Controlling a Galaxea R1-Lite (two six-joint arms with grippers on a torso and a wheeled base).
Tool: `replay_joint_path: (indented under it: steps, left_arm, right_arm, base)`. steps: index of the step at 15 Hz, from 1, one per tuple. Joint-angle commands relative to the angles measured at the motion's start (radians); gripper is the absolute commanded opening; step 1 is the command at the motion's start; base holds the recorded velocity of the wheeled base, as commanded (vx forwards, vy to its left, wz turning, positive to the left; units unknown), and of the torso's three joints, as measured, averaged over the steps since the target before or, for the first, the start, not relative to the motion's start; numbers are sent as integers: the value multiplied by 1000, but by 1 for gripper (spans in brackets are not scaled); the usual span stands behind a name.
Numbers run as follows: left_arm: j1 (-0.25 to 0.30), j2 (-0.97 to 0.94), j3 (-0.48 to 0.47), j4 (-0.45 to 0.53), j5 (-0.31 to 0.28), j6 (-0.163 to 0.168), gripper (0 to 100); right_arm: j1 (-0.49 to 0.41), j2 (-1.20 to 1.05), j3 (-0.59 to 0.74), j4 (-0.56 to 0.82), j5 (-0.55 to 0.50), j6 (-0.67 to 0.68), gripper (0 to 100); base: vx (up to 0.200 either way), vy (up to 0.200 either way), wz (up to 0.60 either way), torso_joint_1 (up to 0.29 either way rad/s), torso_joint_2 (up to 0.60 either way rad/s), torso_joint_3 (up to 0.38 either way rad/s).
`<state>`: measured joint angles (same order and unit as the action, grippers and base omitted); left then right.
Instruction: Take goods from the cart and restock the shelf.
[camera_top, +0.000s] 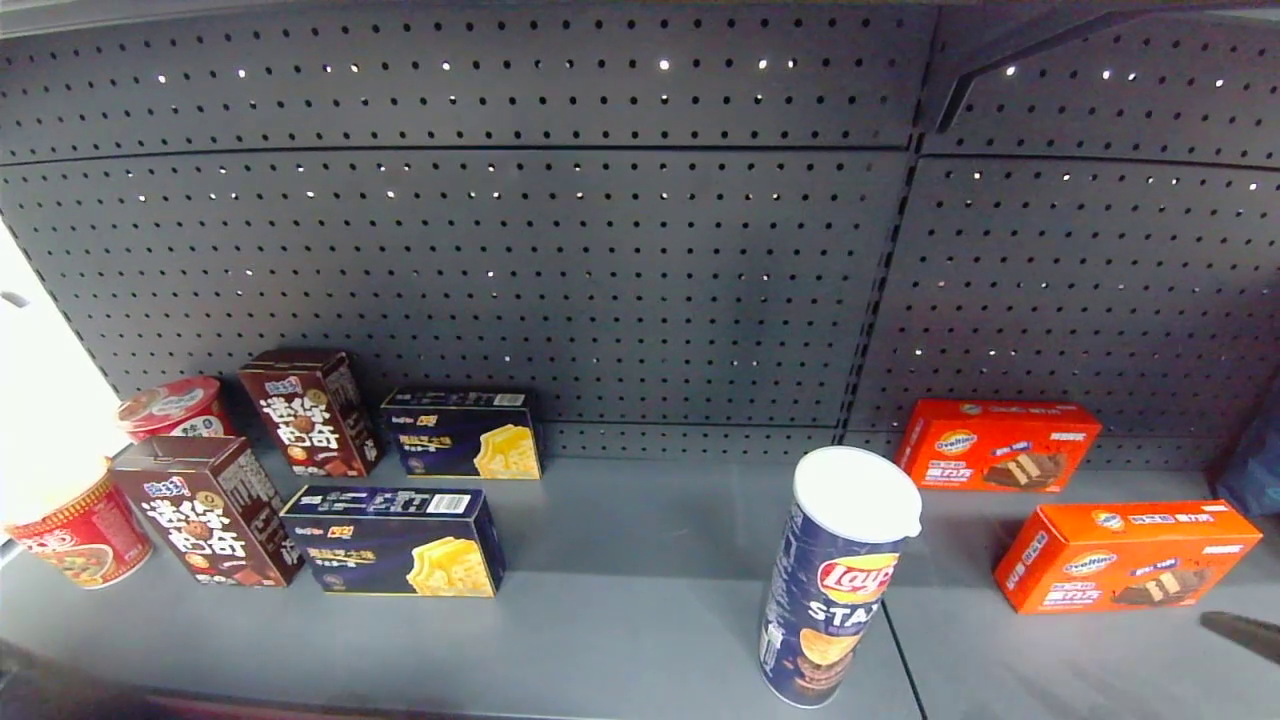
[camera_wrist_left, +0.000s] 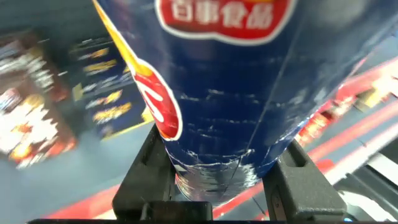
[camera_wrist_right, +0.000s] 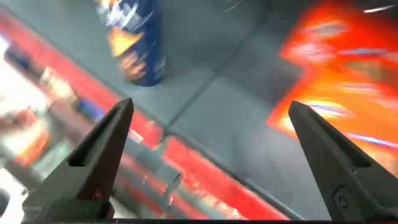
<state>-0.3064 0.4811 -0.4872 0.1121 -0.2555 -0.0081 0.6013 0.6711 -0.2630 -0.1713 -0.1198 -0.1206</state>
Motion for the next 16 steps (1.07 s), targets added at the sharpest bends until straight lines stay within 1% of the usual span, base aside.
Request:
replay_joint_path:
  steps: [1,2,3,4,5,6,7,8,9,10,12,14,16]
  left_arm:
    - [-103,275,-47,-112,-14,36,0]
    - [-115,358,-47,-161,-16,56,0]
    - [-129,413,-48,-198,-16,66,0]
    - [-155,478,-48,-264,-16,77,0]
    - [-169,531,-50,-315,-14,80,0]
    - [-171,574,-56,-354,-11,82,0]
    - [-171,614,-60,-379,-10,106,0]
    - [-172,649,-65,-390,-8,138,0]
    - [-175,669,-68,-396,-8,155,0]
    - [-191,708,-97,-417,-4,163,0]
    - [-191,758,-157,-417,-7,158,0]
    - [-194,838,-214,-422,-10,161,0]
    - [-211,909,-261,-424,-11,163,0]
  right_arm:
    - [-209,-314,-81,196,-29,9,100]
    - [-247,-383,-64,248,-29,19,100]
    - [-259,-433,-41,274,-29,22,100]
    - [-278,-518,-2,302,-31,22,100]
    - [-307,-579,27,320,-31,21,100]
    - [-314,-616,53,334,-32,24,100]
    - [-304,-642,77,335,-38,24,100]
    - [-302,-656,120,328,-46,30,100]
    - [-301,-663,146,323,-63,33,100]
    - [-291,-671,172,299,-98,33,100]
    - [-291,-671,174,292,-100,38,100]
    - [-291,-671,179,289,-89,70,100]
    - [-291,-671,186,277,-89,91,100]
  base:
    - [0,0,0,0,0,0]
    - [0,0,0,0,0,0]
    - [0,0,0,0,0,0]
    - [0,0,0,0,0,0]
    - [0,0,0,0,0,0]
    - [0,0,0,0,0,0]
    - [0,0,0,0,0,0]
    - [0,0,0,0,0,0]
    - [0,0,0,0,0,0]
    - [0,0,0,0,0,0]
    - [0,0,0,0,0,0]
    - [0,0,0,0,0,0]
    - [0,0,0,0,0,0]
